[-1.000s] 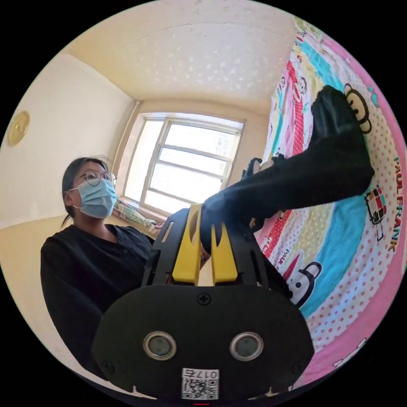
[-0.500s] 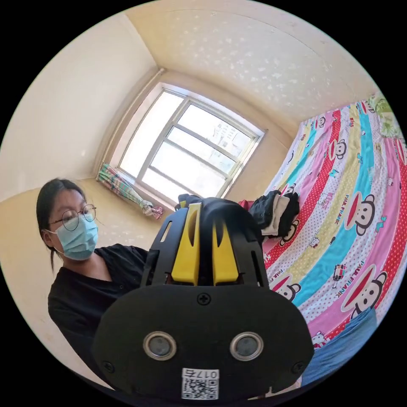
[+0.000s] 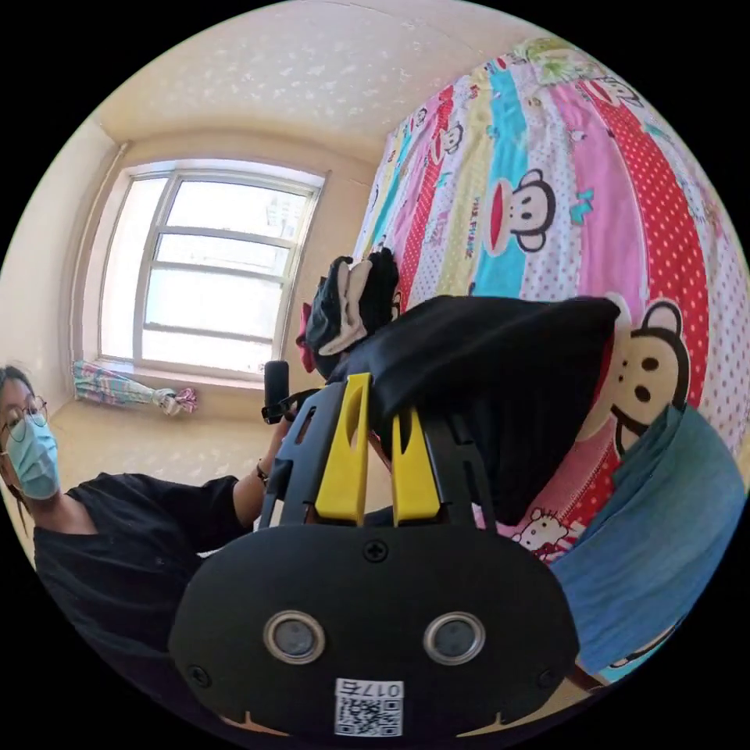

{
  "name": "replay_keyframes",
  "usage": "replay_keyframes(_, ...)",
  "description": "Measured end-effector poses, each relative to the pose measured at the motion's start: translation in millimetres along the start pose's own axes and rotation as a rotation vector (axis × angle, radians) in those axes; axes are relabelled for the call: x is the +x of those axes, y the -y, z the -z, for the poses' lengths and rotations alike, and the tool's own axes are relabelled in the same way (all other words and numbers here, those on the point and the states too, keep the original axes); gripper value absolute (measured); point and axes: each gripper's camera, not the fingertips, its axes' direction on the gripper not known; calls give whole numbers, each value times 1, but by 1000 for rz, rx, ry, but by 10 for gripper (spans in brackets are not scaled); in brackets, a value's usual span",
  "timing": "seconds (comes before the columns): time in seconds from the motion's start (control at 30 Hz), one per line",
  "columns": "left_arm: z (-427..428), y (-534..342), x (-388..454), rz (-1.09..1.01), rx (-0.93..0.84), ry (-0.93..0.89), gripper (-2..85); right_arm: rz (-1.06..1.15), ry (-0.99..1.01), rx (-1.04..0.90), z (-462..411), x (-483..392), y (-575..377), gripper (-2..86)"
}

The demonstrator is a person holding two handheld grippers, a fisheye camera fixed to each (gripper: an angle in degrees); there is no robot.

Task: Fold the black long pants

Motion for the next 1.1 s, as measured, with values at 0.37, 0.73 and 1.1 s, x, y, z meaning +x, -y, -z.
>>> replay_keyframes(0.37, 9, -4, -53, 117, 116, 52, 206, -181, -98, 103, -9, 70, -15, 168)
replay_keyframes(0.73, -44, 5, -44, 158, -10, 284, 154, -256, -20, -68, -128, 90, -9, 149)
replay_keyframes(1.1, 125, -112, 25, 221, -44, -261, 121, -66, 355, -287, -171, -91, -45, 108)
